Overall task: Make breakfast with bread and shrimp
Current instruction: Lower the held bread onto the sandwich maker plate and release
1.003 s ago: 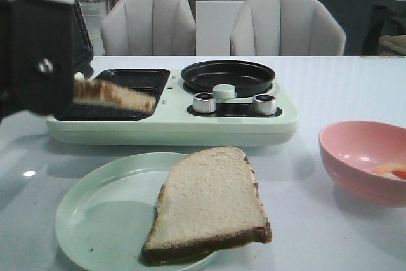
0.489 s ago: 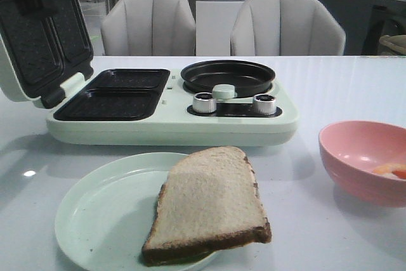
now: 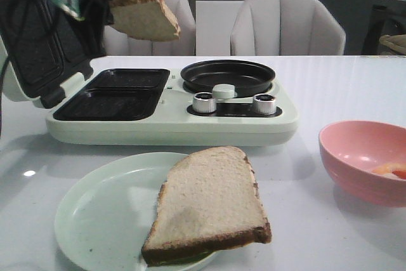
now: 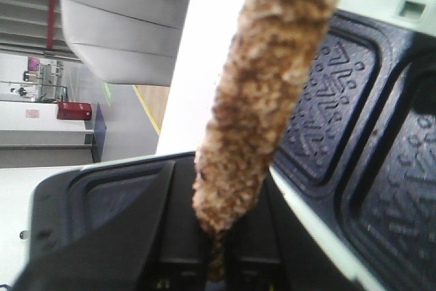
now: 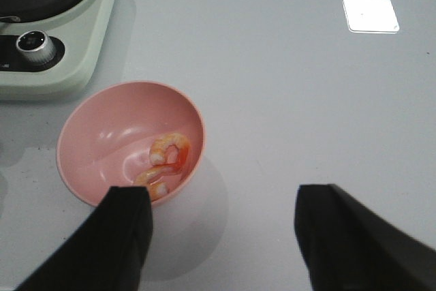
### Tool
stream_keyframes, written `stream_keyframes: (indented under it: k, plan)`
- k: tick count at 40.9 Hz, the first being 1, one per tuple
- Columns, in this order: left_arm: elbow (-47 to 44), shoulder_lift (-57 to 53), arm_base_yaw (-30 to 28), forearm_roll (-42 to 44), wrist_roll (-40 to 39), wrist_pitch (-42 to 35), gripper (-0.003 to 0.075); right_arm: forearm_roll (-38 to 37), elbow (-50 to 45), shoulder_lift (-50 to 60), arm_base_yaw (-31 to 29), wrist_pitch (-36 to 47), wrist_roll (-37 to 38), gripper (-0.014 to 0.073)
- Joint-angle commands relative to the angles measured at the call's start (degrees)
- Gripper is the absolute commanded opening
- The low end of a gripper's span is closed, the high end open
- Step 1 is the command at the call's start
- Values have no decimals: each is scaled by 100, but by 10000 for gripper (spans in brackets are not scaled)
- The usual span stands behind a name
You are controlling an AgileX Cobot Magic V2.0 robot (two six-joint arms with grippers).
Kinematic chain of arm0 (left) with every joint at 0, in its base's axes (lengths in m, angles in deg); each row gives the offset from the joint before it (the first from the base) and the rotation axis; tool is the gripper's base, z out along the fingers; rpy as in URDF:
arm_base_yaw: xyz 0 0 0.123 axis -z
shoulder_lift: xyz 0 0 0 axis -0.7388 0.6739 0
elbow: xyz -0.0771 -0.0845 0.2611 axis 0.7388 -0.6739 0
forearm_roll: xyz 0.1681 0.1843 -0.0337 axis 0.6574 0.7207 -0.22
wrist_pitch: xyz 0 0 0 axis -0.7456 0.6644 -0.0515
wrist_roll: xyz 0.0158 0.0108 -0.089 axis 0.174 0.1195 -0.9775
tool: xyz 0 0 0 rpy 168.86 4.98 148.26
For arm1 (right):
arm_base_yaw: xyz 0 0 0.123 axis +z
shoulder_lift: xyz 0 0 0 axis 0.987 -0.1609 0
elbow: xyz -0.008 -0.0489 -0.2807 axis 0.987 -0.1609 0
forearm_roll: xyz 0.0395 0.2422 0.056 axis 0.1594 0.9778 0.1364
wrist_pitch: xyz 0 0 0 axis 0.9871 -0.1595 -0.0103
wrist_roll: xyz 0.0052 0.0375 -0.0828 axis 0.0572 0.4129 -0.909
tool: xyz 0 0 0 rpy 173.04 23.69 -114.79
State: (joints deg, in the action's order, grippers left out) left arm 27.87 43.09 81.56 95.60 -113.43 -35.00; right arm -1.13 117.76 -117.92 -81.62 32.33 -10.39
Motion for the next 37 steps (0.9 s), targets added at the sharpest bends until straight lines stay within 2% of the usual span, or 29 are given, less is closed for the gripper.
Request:
stream_keyframes:
  k: [1,14,21,30,34,37]
  plan:
    - [589,232,-36,206,-2,299,100,-83,159,-65,-39,431,-23,552]
    - [1460,1163,-311,206,9,558,100,-83,159,-65,-39,431,-23,552]
    - [1513,1264,-567,206,9,513,100,-83,159,-65,-39,431,-23,552]
    - [1513,1268,-612,206,9,488,109,-83,159,-65,-39,431,-23,552]
    - [1513,1268,-612,206,9,473,175,-83,159,-65,-39,431,-23,552]
    - [1513,1268,-612,206,9,488,284,-83,159,-65,-39,431,-23,552]
